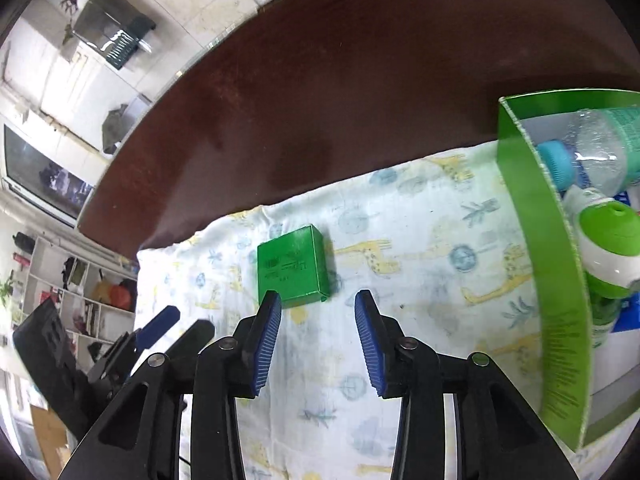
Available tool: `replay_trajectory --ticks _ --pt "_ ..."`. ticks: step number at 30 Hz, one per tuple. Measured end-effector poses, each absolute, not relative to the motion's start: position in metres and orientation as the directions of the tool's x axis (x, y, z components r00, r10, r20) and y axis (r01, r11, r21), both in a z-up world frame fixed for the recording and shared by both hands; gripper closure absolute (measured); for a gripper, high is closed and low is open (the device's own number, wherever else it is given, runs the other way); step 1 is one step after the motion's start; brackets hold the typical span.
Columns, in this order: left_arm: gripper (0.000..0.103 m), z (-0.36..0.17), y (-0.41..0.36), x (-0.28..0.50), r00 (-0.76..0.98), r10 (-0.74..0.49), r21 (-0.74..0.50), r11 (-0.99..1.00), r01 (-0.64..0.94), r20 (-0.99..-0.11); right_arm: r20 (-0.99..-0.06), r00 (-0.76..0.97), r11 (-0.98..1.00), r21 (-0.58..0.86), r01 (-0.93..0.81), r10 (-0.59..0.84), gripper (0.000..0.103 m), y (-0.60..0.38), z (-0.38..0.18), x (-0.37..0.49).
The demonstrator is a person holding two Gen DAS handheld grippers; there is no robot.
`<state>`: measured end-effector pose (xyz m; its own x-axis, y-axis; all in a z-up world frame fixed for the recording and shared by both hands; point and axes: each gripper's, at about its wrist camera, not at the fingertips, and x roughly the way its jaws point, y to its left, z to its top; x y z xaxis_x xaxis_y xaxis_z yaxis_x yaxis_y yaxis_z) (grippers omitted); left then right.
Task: Organize rigid objects
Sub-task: 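Move both open grippers to the small green cardboard box, then close both grippers on the small green cardboard box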
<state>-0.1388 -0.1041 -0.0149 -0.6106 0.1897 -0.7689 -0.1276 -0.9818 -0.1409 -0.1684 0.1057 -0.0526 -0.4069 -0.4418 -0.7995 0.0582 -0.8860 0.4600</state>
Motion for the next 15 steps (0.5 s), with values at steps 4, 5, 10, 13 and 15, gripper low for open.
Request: replay_trajectory --ticks 4,5,10,13,15 --pt "0.040 -0.024 -0.091 -0.146 -0.586 0.244 -0.161 -0.968 -0.191 -0.772 -0.821 -0.382 -0.895 0.445 0.039 -0.424 0.063 0.092 -0.063 -0.181" --pt "0.040 -0.027 -0.087 -0.149 -0.580 0.254 -0.165 -0.965 -0.203 -0.774 -0.823 -0.379 -0.896 0.443 0.038 -0.423 0.063 0.091 -0.065 -0.185" --pt "0.040 -0.038 -0.068 -0.158 -0.546 0.299 -0.172 -0.947 -0.273 -0.782 -0.827 -0.361 -0.893 0.449 0.036 -0.431 0.063 0.084 -0.074 -0.200" --pt "0.040 -0.046 -0.059 -0.164 -0.524 0.299 -0.160 -0.942 -0.294 -0.798 -0.827 -0.350 -0.888 0.458 0.034 -0.440 0.063 0.081 -0.079 -0.208" --pt "0.041 -0.051 -0.056 -0.171 -0.515 0.300 -0.164 -0.942 -0.294 -0.803 -0.825 -0.344 -0.884 0.465 0.037 -0.449 0.063 0.078 -0.082 -0.212"
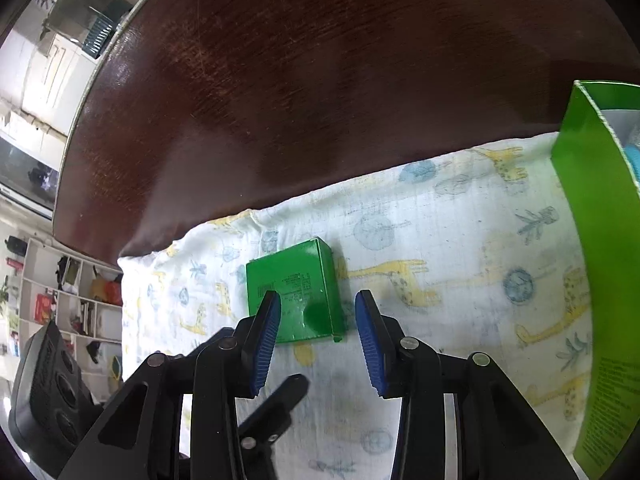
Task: Organize rigid objects
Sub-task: 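Close both grippers on the small green cardboard box, then lift the green cardboard box with both grippers into the green box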
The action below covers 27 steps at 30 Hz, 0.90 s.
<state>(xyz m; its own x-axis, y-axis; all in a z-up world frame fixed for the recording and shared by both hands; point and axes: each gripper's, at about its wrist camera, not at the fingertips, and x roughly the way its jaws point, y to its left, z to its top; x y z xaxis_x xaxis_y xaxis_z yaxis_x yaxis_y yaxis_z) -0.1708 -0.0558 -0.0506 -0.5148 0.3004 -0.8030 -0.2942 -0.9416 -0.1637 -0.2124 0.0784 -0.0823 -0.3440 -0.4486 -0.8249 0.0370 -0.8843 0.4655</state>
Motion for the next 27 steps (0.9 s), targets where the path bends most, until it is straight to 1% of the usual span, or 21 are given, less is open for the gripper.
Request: replay_trajectory --ticks 2,3,4,7,9,10,15,21,27 --pt "0.042 -0.053 -0.054 -0.177 -0.510 0.307 -0.173 -0.940 -0.293 -0.804 -0.826 -0.340 -0.884 0.465 0.038 -0.449 0.063 0.076 -0.086 -0.217" --pt "0.047 -0.054 -0.054 -0.180 -0.509 0.310 -0.176 -0.939 -0.295 -0.803 -0.827 -0.336 -0.884 0.465 0.038 -0.450 0.063 0.075 -0.087 -0.219" --pt "0.055 -0.055 -0.053 -0.183 -0.504 0.316 -0.179 -0.937 -0.300 -0.804 -0.829 -0.330 -0.884 0.466 0.038 -0.451 0.062 0.074 -0.089 -0.221" --pt "0.061 -0.058 -0.050 -0.191 -0.497 0.316 -0.171 -0.933 -0.316 -0.808 -0.828 -0.321 -0.881 0.471 0.048 -0.460 0.063 0.072 -0.095 -0.226" --pt "0.061 -0.058 -0.048 -0.195 -0.495 0.319 -0.170 -0.931 -0.322 -0.808 -0.828 -0.315 -0.881 0.470 0.060 -0.463 0.062 0.071 -0.098 -0.229" --pt "0.063 -0.059 -0.048 -0.196 -0.498 0.316 -0.167 -0.932 -0.322 -0.808 -0.825 -0.326 -0.883 0.465 0.071 -0.461 0.062 0.070 -0.098 -0.230" --pt "0.061 -0.059 -0.044 -0.197 -0.503 0.300 -0.148 -0.936 -0.320 -0.811 -0.836 -0.340 -0.901 0.416 0.118 -0.431 0.062 0.062 -0.094 -0.228" --pt "0.061 -0.050 -0.040 -0.188 -0.512 0.305 -0.142 -0.933 -0.331 -0.803 -0.825 -0.346 -0.892 0.437 0.113 -0.447 0.062 0.070 -0.087 -0.219" --pt "0.061 -0.031 -0.025 -0.174 -0.542 0.300 -0.110 -0.929 -0.353 -0.785 -0.808 -0.394 -0.896 0.426 0.124 -0.438 0.062 0.079 -0.064 -0.203"
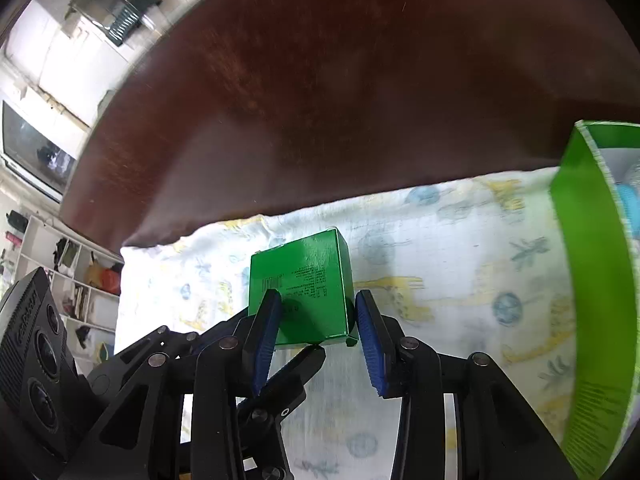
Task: Organize rigid objects
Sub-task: 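Lift the green cardboard box with both grippers into the green box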
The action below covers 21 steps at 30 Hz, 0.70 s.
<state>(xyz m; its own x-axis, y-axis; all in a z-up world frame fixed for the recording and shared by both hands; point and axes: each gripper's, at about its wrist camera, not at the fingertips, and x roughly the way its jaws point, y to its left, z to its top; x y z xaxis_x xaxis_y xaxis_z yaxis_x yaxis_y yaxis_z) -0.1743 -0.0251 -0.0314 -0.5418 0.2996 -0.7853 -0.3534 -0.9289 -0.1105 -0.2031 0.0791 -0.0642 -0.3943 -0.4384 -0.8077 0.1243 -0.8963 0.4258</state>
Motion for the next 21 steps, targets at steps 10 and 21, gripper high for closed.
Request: replay_trajectory --ticks 10,21 --pt "0.060 0.015 0.021 -0.151 -0.608 0.304 -0.032 -0.909 -0.416 -0.733 -0.742 -0.512 -0.893 0.429 0.135 -0.434 0.062 0.125 -0.013 -0.167" --pt "0.060 0.045 0.125 -0.134 -0.603 0.390 0.024 -0.827 -0.562 -0.696 -0.675 -0.645 -0.892 0.451 0.021 -0.357 0.062 0.233 0.021 -0.128"
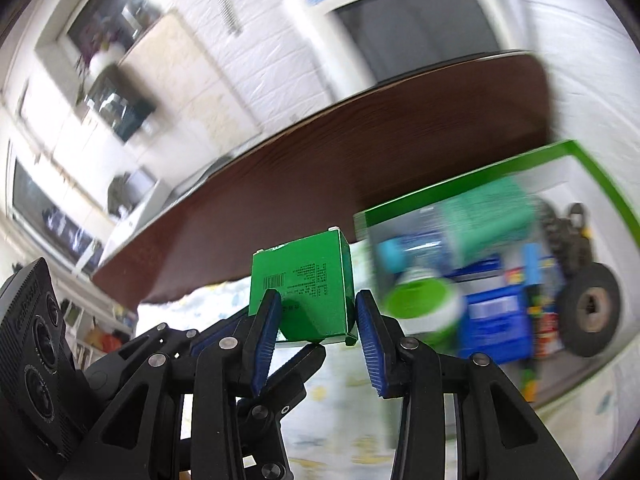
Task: Organize rigid objects
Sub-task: 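Lift the green cardboard box with both grippers into the green box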
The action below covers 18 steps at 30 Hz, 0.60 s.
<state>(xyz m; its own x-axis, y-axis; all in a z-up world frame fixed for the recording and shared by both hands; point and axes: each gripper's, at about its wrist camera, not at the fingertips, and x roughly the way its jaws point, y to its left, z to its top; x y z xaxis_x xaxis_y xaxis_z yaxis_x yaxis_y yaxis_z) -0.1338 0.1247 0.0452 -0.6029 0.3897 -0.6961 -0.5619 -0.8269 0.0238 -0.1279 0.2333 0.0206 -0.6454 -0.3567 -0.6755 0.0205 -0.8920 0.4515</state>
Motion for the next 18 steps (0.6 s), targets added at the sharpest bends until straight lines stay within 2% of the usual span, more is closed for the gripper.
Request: replay_trajectory --ticks 8,18 --pt "0.060 0.036 0.221 -0.142 -0.546 0.445 0.039 -0.750 -0.661 -0.710 -0.665 -0.693 -0.874 0.475 -0.107 -0.277 0.062 0.315 0.017 -0.114" --pt "0.060 0.026 0.279 -0.160 -0.497 0.450 0.051 -0.701 -0.711 -0.742 -0.663 -0.710 -0.844 0.503 -0.187 -0.238 0.062 0.388 -0.001 -0.114"
